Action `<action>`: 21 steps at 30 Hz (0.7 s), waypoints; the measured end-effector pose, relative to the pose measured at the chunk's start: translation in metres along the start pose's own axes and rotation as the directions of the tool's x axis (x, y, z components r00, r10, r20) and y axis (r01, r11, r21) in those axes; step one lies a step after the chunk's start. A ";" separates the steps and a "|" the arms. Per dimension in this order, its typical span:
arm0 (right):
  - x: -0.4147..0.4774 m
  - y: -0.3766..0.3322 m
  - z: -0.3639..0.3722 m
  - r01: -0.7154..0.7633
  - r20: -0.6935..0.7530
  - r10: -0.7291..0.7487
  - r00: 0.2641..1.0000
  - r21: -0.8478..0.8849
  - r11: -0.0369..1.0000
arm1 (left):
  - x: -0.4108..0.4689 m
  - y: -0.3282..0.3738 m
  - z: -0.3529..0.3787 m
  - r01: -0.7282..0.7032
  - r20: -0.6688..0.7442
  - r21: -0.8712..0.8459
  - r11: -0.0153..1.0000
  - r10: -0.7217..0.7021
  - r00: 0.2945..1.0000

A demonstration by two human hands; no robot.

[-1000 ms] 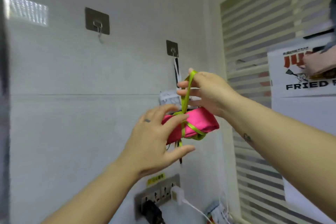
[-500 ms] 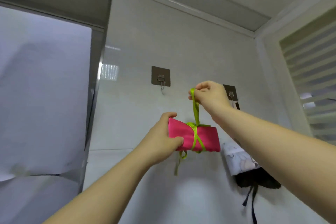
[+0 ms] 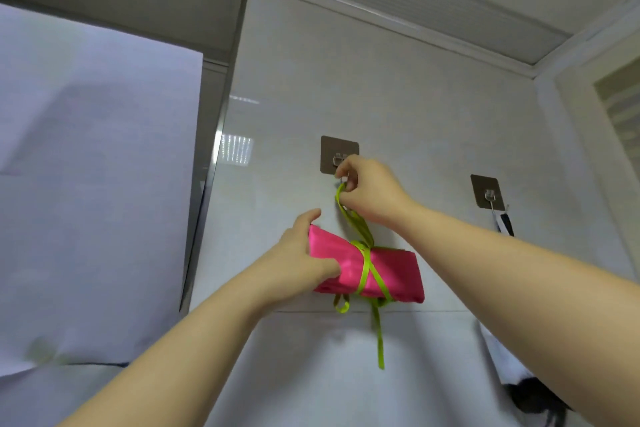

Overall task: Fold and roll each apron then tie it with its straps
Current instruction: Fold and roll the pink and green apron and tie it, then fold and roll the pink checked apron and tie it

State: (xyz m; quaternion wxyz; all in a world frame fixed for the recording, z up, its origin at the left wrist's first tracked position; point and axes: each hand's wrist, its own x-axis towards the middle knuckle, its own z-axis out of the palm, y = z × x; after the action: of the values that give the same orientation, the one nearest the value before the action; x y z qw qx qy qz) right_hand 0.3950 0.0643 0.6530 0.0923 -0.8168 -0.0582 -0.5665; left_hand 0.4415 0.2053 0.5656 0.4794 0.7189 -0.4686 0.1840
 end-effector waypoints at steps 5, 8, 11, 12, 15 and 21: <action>-0.063 0.005 0.014 0.010 -0.150 0.013 0.989 0.152 0.988 | -0.024 -0.015 0.012 -0.020 -0.077 0.045 0.999 0.024 0.997; -0.111 0.014 0.023 0.003 -0.120 -0.009 0.993 -0.044 0.999 | -0.030 -0.019 0.019 -0.068 -0.224 0.155 0.985 0.103 0.969; -0.143 0.017 0.025 -0.035 0.045 0.042 0.998 -0.147 0.989 | -0.038 -0.024 0.024 -0.102 -0.286 0.237 0.966 0.170 0.943; -0.149 0.017 0.026 -0.038 0.092 0.053 0.994 -0.158 0.987 | -0.040 -0.025 0.025 -0.098 -0.280 0.246 0.964 0.168 0.945; -0.160 0.018 0.023 -0.026 0.184 0.067 0.981 -0.216 0.976 | -0.046 -0.024 0.031 -0.079 -0.251 0.272 0.959 0.150 0.956; -0.165 0.011 0.007 -0.009 0.263 0.110 0.959 -0.357 0.934 | -0.070 -0.018 0.029 0.068 -0.251 0.426 0.902 0.046 0.967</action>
State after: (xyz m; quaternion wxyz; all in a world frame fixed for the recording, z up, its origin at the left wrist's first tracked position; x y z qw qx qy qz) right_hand 0.3459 0.0566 0.4949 -0.0472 -0.8929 0.0566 -0.4441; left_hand 0.4171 0.2166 0.4928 0.3658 0.7800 -0.3467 0.3709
